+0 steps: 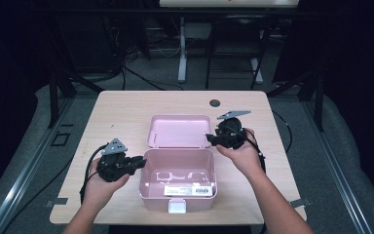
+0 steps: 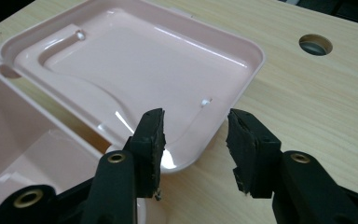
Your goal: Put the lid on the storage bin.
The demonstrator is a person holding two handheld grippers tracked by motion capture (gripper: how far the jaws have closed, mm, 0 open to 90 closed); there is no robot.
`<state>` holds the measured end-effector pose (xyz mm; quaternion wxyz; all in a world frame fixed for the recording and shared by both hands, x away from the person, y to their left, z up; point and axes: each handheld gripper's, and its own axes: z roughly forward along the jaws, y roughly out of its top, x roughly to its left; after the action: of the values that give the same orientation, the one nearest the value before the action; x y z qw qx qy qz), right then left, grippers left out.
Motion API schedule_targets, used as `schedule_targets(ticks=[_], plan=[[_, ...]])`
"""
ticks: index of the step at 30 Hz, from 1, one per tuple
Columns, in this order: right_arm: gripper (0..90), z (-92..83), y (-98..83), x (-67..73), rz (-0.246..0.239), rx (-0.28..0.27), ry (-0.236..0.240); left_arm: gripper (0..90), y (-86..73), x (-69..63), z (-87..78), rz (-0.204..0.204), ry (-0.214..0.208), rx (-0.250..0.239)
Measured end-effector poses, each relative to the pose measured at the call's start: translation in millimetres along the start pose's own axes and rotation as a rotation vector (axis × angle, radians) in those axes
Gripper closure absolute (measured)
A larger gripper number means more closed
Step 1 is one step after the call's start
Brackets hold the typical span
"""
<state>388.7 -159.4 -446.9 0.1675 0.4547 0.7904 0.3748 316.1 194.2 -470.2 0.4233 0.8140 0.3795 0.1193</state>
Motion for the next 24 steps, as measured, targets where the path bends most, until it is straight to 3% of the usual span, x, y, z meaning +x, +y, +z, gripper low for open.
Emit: schedule_targets(ticks=[13, 24], plan=[[58.2, 19.9, 10.6, -10.9, 0.034, 0.005, -0.037, 76.5, 0.2, 0.2, 0.1, 0.004, -0.001, 0.001], [59.2, 43.8, 25.8, -17.6, 0.057, 0.065, -0.087, 76.6, -0.2, -0.1, 0.3, 0.0, 0.001, -0.004]])
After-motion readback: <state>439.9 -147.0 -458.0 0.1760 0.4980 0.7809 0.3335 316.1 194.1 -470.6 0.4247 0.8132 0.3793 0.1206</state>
